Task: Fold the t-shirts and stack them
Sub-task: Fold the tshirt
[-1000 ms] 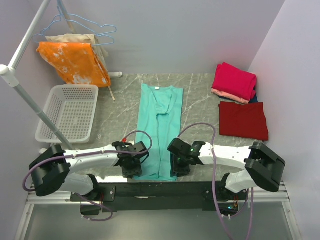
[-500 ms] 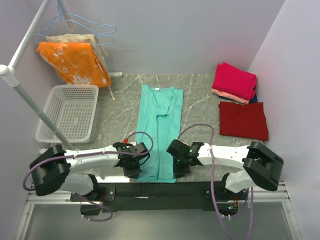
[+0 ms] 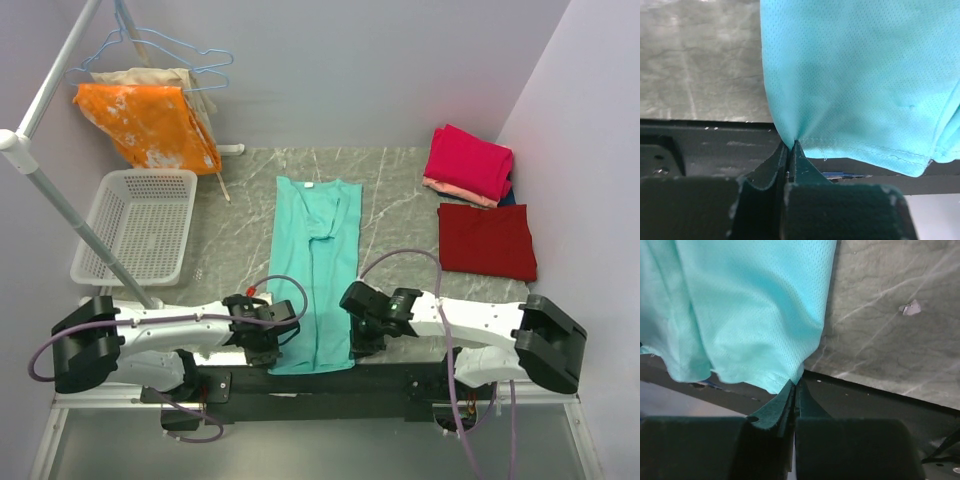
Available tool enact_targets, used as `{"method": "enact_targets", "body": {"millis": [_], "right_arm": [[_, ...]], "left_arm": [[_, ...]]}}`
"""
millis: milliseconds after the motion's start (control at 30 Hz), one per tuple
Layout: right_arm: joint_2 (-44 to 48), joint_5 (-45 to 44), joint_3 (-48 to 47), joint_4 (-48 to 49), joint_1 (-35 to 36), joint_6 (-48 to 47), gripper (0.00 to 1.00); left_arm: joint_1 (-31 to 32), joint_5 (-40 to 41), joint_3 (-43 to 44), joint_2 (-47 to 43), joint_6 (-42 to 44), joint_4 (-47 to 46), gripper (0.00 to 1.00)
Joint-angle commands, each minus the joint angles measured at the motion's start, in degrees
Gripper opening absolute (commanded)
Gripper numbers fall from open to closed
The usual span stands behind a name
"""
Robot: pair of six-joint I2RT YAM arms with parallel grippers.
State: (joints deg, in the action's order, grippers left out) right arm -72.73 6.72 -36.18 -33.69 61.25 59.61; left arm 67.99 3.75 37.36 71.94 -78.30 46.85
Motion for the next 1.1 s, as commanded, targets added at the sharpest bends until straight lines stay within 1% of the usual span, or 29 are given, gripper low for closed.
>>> {"method": "enact_targets", "body": {"millis": [0,100,167,200,333,367,433,467,533,600,633,667,733,767,833,967,1000,1033,1067], "right_arm": [[4.43,-3.99,-2.74,-3.91,0.36,0.68,0.00],[4.27,-6.63,-9.40,-7.70,-0.34,-1.16,0.00],[2.95,-8.82,-11.97,-9.45,-2.01,-3.44,0.00],[2.51,-9.18,-14.24,-9.90,-2.80,-4.15,0.00],[-0.21,-9.71,-18.48,-10.34,-7.72,-8.37,0.00],[-0.57,-9.80,-19.27,-10.17,-10.25,-9.94,0.00],[-1.62,-10.06,-21.29,-9.82,-12.64,-12.49,0.00],[-2.06,-10.15,-22.51,-9.55,-15.26,-13.38,0.00],[-3.99,-10.06,-23.75,-8.94,-18.17,-15.92,0.00],[-5.57,-10.06,-25.95,-8.15,-21.34,-17.60,0.00],[-7.50,-9.80,-26.56,-7.27,-22.57,-19.00,0.00],[-8.47,-9.62,-28.05,-6.74,-24.58,-19.62,0.00],[-12.16,-8.84,-29.55,-5.25,-26.18,-21.37,0.00],[-13.65,-8.40,-31.65,-5.07,-26.97,-21.90,0.00],[-18.13,-8.30,-33.85,-4.37,-28.64,-23.31,0.00],[-25.52,-6.90,-41.23,-3.66,-31.02,-24.55,0.00],[-28.32,-6.90,-42.55,-3.75,-31.80,-24.89,0.00],[-29.74,-5.50,-45.00,-3.75,-32.16,-25.07,0.00],[-32.27,-4.97,-46.33,-3.92,-32.60,-25.07,0.00]], "left_arm": [[0.57,4.76,4.46,-1.63,-3.08,6.74,0.01],[0.13,9.50,11.30,-0.49,-3.79,10.96,0.01],[-1.09,11.62,13.51,1.18,-3.09,12.29,0.01],[-2.84,12.42,15.44,1.79,-2.65,12.91,0.01],[-8.65,16.80,20.72,5.04,1.56,12.48,0.01],[-9.79,17.51,21.86,5.75,3.40,12.39,0.01],[-13.31,19.01,25.29,8.28,5.61,11.86,0.01],[-15.49,19.36,26.43,9.26,7.71,11.77,0.01],[-17.26,20.68,29.60,12.59,10.09,10.90,0.01],[-20.34,21.30,32.94,14.97,13.69,10.28,0.01],[-21.31,21.82,34.08,17.50,16.14,9.15,0.01],[-23.67,21.57,36.35,18.92,17.38,8.61,0.01],[-25.88,21.21,38.82,23.14,21.15,6.25,0.01],[-27.71,20.60,41.62,24.72,22.48,5.63,0.01],[-29.13,20.42,44.88,29.64,25.72,4.57,0.01],[-32.56,18.32,55.24,38.17,30.74,4.39,0.01],[-33.09,18.31,57.10,41.58,31.54,4.82,0.01],[-33.96,18.40,60.51,43.09,32.41,5.26,0.01],[-34.41,18.23,62.11,44.59,33.03,5.79,0.01]]}}
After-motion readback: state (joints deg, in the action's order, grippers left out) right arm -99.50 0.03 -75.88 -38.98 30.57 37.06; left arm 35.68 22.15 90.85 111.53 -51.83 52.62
